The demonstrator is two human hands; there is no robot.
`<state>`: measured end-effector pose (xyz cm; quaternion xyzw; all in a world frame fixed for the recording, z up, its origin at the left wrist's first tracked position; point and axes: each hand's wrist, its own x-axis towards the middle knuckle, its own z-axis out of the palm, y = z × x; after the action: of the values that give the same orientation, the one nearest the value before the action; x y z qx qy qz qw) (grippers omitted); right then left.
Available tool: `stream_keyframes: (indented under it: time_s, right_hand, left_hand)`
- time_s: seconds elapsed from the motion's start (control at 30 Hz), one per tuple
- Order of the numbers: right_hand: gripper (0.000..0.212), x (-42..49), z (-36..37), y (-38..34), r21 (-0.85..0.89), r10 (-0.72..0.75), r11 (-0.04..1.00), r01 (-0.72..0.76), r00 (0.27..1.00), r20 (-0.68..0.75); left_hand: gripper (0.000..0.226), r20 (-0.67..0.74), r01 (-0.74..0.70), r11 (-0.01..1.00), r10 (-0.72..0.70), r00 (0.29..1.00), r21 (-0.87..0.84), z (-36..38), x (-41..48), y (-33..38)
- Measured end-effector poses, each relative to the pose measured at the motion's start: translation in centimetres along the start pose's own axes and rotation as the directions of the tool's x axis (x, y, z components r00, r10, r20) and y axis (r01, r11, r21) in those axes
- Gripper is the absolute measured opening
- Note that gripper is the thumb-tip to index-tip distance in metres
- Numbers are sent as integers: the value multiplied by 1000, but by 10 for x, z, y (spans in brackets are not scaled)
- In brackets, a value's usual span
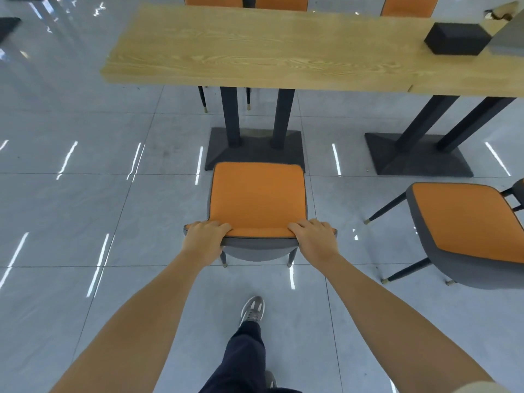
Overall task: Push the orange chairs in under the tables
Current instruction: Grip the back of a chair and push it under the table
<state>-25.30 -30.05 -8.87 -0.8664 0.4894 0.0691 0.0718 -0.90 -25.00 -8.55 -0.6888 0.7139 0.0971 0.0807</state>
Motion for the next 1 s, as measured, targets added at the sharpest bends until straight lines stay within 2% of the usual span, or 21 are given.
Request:
stream_keyframes:
  time_s: [0.1,0.23,0.43,0.7,0.9,1.0]
  right_hand:
    - [45,31,-9,11,4,-3,1000,3,1000,12]
    - [33,73,-16,10,34,-14,999,15,1000,-24]
    - [31,133,-29,15,39,6,999,-4,999,-34]
    - [46,187,-46,47,-9,64,998,-64,998,11]
    - [30,208,-50,39,26,45,999,-45,999,-26]
    - [31,214,-52,29,46,36,998,-35,999,-10]
  left_hand:
    - [35,24,-8,1000,8,1000,-15,-9,29,-8]
    - [38,25,11,1000,-11,1000,-6,-21,67,-31]
    - [41,33,9,1000,-9,999,9,-38,122,-59]
    - [44,32,-21,999,22,999,-40,-48,183,-60]
    - [47,36,-5,1000,5,999,-14,-54,202,-81]
    - [46,48,5,1000,-6,999,2,-57,205,-92]
